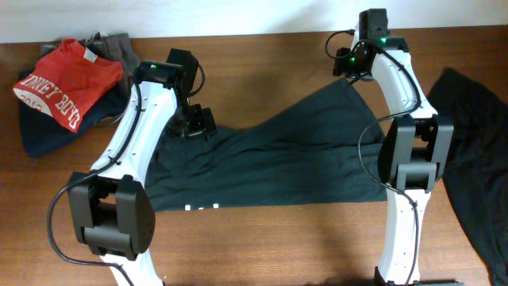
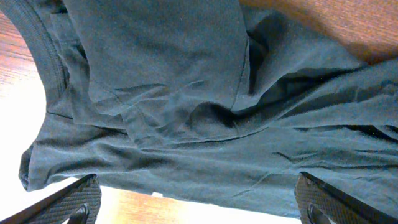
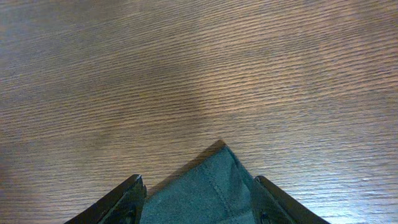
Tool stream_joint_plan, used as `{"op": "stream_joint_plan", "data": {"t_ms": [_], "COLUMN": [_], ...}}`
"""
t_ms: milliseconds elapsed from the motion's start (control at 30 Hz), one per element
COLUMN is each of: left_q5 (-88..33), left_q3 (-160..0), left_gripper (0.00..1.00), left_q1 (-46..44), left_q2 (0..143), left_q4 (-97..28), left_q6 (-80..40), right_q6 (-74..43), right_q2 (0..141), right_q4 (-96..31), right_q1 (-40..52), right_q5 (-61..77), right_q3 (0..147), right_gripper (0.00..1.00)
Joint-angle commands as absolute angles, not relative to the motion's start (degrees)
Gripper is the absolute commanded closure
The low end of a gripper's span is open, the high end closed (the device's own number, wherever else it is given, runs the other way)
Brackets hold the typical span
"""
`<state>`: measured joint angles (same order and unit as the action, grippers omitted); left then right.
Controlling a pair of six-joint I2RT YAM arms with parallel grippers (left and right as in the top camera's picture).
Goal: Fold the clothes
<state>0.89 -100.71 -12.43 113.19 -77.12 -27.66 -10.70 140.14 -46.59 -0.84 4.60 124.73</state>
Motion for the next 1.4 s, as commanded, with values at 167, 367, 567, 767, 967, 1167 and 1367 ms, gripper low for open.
{"op": "stream_joint_plan", "data": {"t_ms": [167,367,567,767,967,1167,1367], "left_q5": [1.74,1.74,1.72,1.72,1.72,1.72,1.87], "left_q3": [-100.47,-100.44,-100.44,-100.44,-100.44,-100.44,-100.44], "left_gripper": [0.01,0.01,0.01,0.01,0.01,0.01,0.01], "left_q1": [-12.27,-12.27,-12.27,-12.27,-12.27,-12.27,-12.27], "left_q2": [113.56,113.56,113.56,113.56,113.56,113.56,113.56], "left_q4": [-77.49,-77.56,-77.58,-77.6,-77.58,-77.6,-77.58], "left_q6": [-27.51,-27.53,-27.53,-27.53,-27.53,-27.53,-27.53], "right_q6": [-14.09,-14.06,-14.68,-15.51,-15.29,-15.31,-15.29], "right_q2": [144.51,144.75,144.81,144.84,145.03,145.8,146.04], "right_q4": [-46.35,-46.0,-45.32,-45.17,-45.04,-45.01,-45.08], "right_q1": [-0.75,-0.69,-0.69,-0.69,-0.64,-0.62,0.01], "right_q5": [1.91,1.91,1.91,1.89,1.45,0.19,-0.8], "right_q3": [125.89,125.89,125.86,125.51,124.51,124.27,124.27], "right_gripper": [0.48,0.48,0.48,0.49,0.49,0.49,0.49]}}
